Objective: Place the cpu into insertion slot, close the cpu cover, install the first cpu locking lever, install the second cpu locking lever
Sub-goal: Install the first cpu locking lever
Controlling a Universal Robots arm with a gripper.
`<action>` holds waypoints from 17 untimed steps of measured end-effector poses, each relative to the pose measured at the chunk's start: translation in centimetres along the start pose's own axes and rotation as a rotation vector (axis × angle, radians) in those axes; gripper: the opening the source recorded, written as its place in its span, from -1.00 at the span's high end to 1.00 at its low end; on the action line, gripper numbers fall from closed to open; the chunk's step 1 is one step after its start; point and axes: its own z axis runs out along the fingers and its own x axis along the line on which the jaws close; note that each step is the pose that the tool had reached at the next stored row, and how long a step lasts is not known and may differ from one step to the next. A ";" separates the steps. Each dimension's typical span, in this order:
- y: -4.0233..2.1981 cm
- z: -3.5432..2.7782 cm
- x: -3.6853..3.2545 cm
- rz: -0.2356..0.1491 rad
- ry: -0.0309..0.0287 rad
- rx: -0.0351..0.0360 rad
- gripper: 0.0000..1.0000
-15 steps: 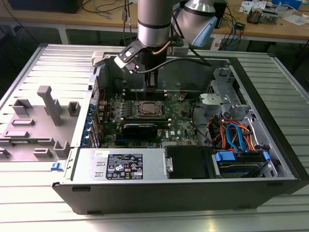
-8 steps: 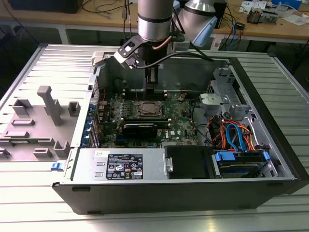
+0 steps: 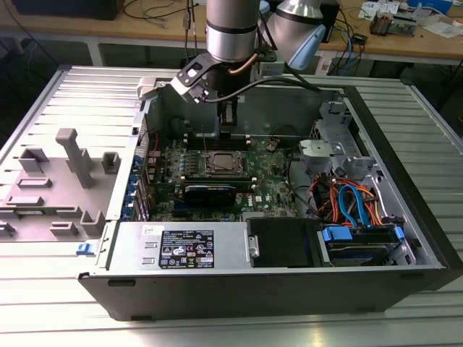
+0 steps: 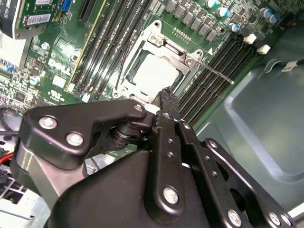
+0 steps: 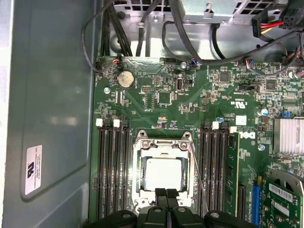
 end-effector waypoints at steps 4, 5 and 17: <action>0.00 0.00 0.00 -0.063 0.0000 -0.0006 0.79; 0.00 0.00 0.00 -0.078 0.0000 -0.0008 0.79; 0.00 0.00 0.00 -0.260 0.0003 -0.0026 0.79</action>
